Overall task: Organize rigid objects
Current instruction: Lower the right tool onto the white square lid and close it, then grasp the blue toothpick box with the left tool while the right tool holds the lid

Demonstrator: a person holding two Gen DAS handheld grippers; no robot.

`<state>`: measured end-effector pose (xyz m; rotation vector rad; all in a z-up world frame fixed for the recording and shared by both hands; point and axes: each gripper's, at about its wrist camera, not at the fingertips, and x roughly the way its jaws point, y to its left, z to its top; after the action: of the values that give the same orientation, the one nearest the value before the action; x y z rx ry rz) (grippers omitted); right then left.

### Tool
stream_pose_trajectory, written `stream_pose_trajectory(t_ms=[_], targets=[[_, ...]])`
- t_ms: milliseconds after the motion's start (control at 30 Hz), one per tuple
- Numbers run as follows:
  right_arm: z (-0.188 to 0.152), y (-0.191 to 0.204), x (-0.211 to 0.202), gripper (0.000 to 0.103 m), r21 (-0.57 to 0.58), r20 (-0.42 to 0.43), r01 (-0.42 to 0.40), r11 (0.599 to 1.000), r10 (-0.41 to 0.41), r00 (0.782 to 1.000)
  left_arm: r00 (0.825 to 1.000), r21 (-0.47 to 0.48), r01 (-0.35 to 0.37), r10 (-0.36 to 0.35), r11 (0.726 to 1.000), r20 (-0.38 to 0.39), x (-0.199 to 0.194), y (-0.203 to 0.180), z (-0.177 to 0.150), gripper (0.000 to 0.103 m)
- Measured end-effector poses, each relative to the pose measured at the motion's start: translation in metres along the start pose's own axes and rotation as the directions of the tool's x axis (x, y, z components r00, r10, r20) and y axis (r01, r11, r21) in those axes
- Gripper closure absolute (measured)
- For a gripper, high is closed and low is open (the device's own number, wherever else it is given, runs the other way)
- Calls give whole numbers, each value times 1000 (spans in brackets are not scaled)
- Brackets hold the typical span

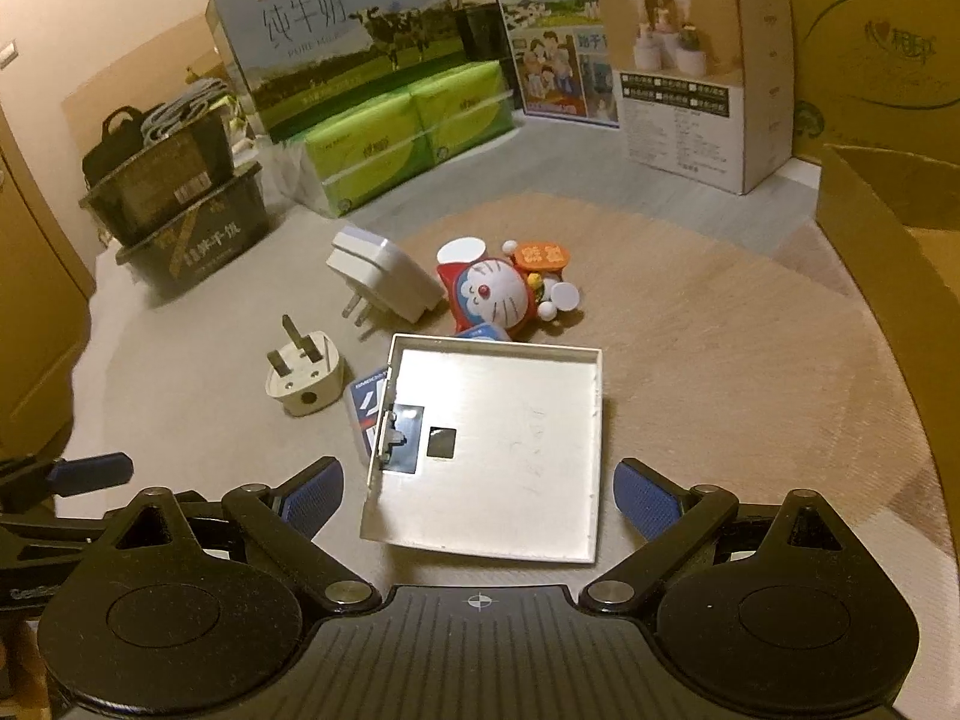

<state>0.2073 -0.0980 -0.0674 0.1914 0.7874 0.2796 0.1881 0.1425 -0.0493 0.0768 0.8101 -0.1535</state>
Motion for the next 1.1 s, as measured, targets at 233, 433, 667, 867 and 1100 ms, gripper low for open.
stream_pose_trajectory(t_ms=[233,433,667,867,1100], targets=[[-1,-7,11,15,4,-23,-14,1000,14,1000,1000,22,19,-19,1000,-4,4,-3,1,27],[-6,-17,-2,15,-30,-9,13,999,-13,1000,998,68,61,-61,996,0,5,-17,5,27],[-14,-46,-22,15,-39,-8,77,996,-78,997,990,236,129,-138,963,24,13,-52,19,27],[-17,-67,-31,15,-36,-15,99,994,-100,995,977,390,190,-211,901,12,31,-83,30,27],[-20,-76,-33,15,-66,-17,108,992,-109,994,965,464,252,-257,849,-53,62,-98,44,27]])
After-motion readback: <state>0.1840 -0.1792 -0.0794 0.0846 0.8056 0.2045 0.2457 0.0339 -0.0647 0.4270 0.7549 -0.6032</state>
